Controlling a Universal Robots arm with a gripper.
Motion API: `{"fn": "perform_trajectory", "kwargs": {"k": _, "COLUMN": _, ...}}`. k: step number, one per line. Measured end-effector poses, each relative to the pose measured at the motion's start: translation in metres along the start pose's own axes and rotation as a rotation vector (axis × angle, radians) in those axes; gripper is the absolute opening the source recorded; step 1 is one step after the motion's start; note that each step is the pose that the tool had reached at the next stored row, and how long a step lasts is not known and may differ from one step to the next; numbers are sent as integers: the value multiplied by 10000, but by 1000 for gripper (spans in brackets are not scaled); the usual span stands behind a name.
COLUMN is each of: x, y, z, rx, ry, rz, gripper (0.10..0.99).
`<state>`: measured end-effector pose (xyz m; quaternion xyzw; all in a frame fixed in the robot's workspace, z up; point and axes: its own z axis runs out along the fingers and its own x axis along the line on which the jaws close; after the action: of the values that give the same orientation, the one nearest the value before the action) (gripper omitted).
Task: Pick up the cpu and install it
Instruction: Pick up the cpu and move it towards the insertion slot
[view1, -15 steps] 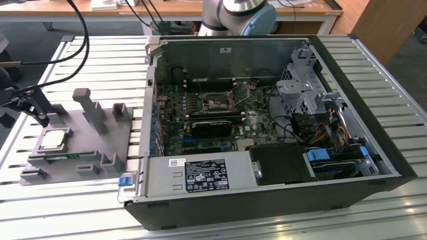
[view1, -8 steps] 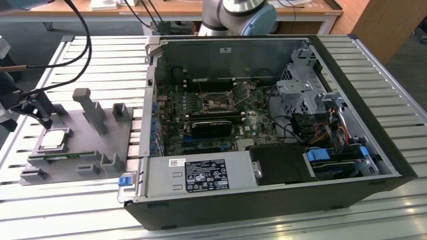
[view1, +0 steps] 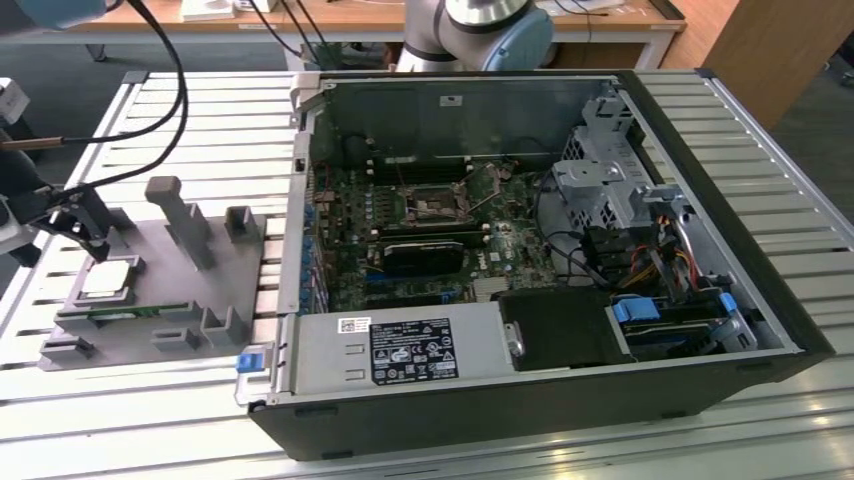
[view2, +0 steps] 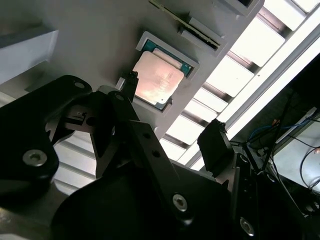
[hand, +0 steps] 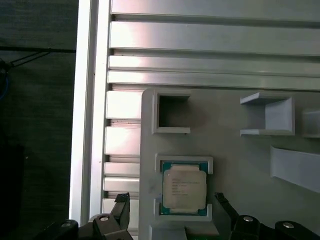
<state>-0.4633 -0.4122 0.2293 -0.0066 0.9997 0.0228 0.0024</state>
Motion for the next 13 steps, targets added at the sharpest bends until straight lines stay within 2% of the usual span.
{"fn": "perform_trajectory", "kwargs": {"k": 13, "x": -12, "y": -3, "z": 66, "rx": -1, "ry": 2, "rz": 0, "gripper": 761}}
